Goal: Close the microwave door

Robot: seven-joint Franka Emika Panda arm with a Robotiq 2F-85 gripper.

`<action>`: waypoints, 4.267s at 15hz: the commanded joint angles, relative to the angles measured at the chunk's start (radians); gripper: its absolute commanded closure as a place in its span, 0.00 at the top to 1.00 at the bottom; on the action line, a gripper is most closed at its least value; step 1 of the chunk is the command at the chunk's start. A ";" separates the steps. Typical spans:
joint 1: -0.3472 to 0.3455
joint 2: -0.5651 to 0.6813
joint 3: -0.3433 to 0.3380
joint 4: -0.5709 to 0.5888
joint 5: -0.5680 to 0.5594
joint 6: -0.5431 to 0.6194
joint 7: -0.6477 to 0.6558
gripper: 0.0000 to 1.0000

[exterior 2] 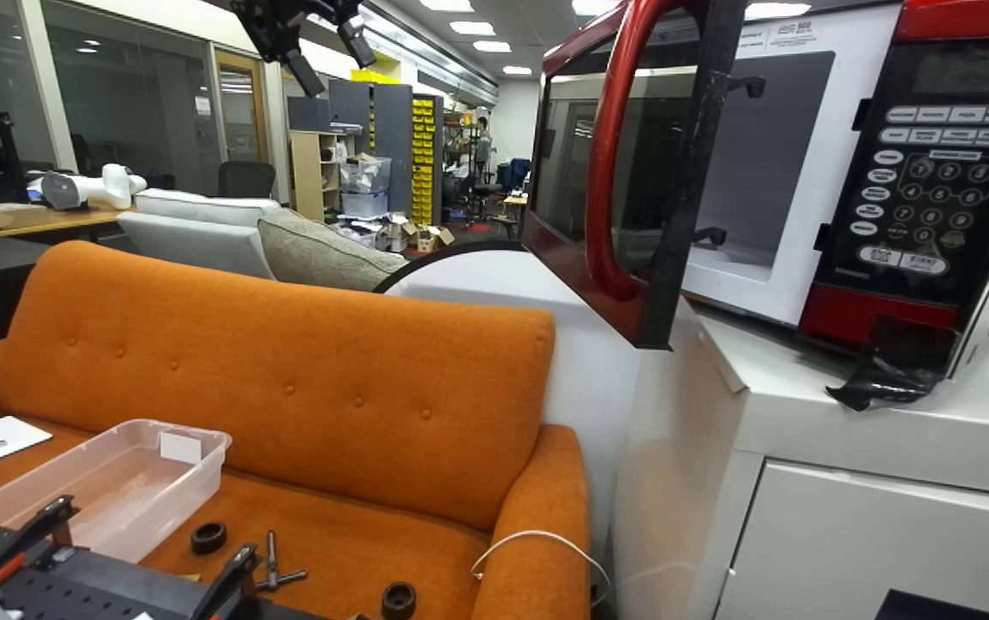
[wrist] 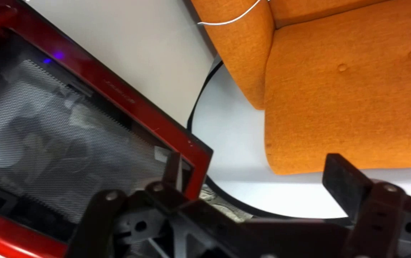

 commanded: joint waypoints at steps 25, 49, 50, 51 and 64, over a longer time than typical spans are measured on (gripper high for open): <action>-0.266 -0.120 -0.129 -0.110 -0.450 0.170 0.331 1.00; -0.327 0.019 -0.243 -0.124 -0.643 0.222 0.680 1.00; -0.331 0.036 -0.248 -0.119 -0.653 0.222 0.705 1.00; -0.332 0.057 -0.254 -0.108 -0.661 0.215 0.724 1.00; -0.278 0.265 -0.319 0.005 -0.621 0.204 0.712 1.00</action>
